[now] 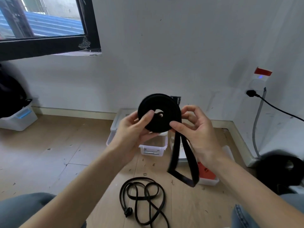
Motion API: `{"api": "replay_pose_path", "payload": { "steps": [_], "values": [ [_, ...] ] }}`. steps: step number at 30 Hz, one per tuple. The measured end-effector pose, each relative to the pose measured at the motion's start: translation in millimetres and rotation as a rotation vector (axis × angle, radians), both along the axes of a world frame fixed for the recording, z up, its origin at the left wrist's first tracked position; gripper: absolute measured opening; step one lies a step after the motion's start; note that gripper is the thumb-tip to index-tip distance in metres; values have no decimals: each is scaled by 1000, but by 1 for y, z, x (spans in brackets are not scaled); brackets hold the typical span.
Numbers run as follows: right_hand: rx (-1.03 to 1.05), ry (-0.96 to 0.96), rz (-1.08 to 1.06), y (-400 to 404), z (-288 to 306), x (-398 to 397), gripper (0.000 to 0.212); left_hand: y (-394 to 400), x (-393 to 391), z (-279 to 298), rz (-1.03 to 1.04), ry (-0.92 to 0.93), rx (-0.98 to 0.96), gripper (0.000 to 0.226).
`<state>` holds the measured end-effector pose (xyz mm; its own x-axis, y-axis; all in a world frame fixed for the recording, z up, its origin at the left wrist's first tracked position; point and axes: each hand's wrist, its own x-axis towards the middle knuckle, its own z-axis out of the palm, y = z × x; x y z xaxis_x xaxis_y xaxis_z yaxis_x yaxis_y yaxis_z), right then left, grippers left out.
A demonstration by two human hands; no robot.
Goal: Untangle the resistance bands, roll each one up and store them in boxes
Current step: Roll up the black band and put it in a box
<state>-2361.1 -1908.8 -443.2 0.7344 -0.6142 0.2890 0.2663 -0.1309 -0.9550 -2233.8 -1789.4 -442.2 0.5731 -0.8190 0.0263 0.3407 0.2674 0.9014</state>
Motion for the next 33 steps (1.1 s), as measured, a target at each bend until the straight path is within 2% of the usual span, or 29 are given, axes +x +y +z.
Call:
{"api": "replay_pose_path", "payload": {
  "steps": [2, 5, 8, 10, 12, 16, 19, 20, 22, 24, 26, 29, 33],
  "values": [
    [-30, -5, -17, -2, 2, -1, 27, 1, -2, -6, -71, 0, 28, 37],
    [-182, 14, 4, -12, 8, -6, 26, 10, 12, 1, -226, -170, 162, 35],
    [-387, 89, 76, -10, 10, -8, 29, 15, 17, 3, -344, -317, 198, 40],
    [-380, 109, 88, -10, 9, -6, 30, 14, 13, 3, -316, -411, 213, 36],
    [-245, 121, 90, -12, 10, -7, 36, 15, 13, 9, -226, -429, 193, 33],
    [-109, 149, 68, -15, 10, -7, 37, 17, 23, 13, -79, -357, 119, 32],
    [-79, 132, 29, -17, 9, -7, 29, 12, 16, 1, -96, -270, 95, 35],
    [-98, 134, 9, -18, 10, -8, 23, 12, 14, -1, -131, -268, 114, 35],
    [-192, 156, 3, -22, 11, -11, 19, 14, 17, -2, -213, -402, 202, 35],
    [-385, 220, 39, -20, 11, -13, 25, 14, 19, -2, -280, -531, 281, 39],
    [-487, 274, 84, -15, 7, -12, 28, 11, 16, -4, -305, -583, 303, 32],
    [-463, 290, 70, -16, 2, -10, 25, 8, 14, -3, -252, -611, 319, 21],
    [-464, 240, 50, -12, 0, -8, 22, 10, 16, 1, -268, -770, 343, 24]
  ]
}}
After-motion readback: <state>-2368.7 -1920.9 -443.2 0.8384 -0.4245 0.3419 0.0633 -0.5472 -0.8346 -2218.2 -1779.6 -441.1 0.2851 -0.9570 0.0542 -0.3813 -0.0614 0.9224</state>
